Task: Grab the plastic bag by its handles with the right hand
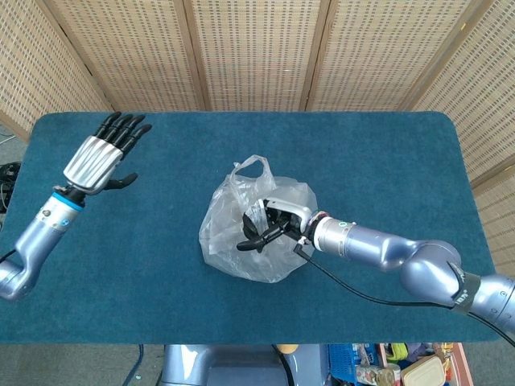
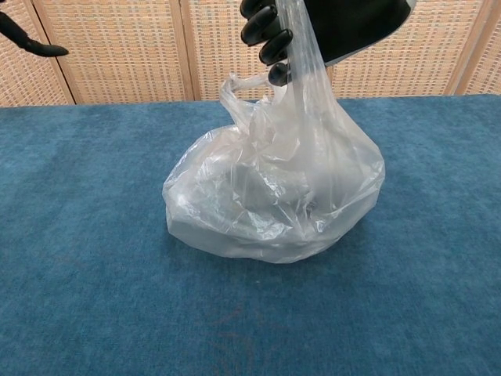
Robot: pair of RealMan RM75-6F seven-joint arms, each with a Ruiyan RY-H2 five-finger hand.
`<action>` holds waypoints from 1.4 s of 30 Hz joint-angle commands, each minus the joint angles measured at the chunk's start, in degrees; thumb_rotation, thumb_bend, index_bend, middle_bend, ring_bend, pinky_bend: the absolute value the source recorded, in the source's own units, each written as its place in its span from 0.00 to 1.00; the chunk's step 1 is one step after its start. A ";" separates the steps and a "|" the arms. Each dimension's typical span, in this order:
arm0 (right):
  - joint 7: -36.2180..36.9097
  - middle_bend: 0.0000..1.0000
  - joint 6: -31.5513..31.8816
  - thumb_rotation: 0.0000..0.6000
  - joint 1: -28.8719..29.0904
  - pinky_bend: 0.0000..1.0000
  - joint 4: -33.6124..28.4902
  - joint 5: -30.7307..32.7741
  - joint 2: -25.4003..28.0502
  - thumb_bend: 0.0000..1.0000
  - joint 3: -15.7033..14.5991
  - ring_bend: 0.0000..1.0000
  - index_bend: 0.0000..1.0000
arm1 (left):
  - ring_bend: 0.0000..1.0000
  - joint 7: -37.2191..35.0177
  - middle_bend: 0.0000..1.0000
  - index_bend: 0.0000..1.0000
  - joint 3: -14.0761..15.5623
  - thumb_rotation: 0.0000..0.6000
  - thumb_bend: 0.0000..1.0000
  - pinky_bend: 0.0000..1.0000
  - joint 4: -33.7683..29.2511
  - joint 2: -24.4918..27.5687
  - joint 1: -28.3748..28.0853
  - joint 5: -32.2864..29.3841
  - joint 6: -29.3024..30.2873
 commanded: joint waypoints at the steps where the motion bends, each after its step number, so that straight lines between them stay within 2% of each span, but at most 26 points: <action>1: -2.80 0.74 -1.91 1.00 -0.81 0.58 1.78 2.28 -0.61 0.00 1.22 0.71 0.73 | 0.00 -2.57 0.00 0.02 1.81 1.00 0.28 0.01 11.63 -8.85 -6.58 5.72 2.34; 10: -8.45 0.74 -4.94 1.00 -1.44 0.58 4.95 7.48 -1.20 0.00 2.61 0.71 0.73 | 0.00 -6.75 0.00 0.10 6.04 1.00 0.30 0.05 28.29 -20.18 -14.07 10.36 5.56; 15: -10.31 0.74 -5.54 1.00 -1.46 0.58 5.74 9.38 -1.08 0.00 3.06 0.71 0.73 | 0.00 -6.16 0.00 0.14 7.65 1.00 0.32 0.06 33.36 -24.57 -17.08 11.54 6.40; 24: -12.78 0.74 -6.71 1.00 -0.98 0.58 7.89 11.91 -1.37 0.00 2.46 0.71 0.73 | 0.00 -4.40 0.00 0.15 9.15 1.00 0.32 0.07 40.90 -31.65 -20.39 10.51 4.48; 37: -16.21 0.74 -8.37 1.00 -0.65 0.58 10.94 15.22 -2.15 0.00 1.98 0.71 0.73 | 0.00 -6.86 0.00 0.28 10.62 1.00 0.32 0.08 49.06 -37.45 -21.51 6.80 1.94; 42: -17.19 0.74 -8.82 1.00 -0.47 0.58 11.36 16.08 -1.90 0.00 1.79 0.71 0.73 | 0.00 -6.61 0.00 0.37 10.75 1.00 0.35 0.08 50.76 -39.47 -22.33 5.21 0.15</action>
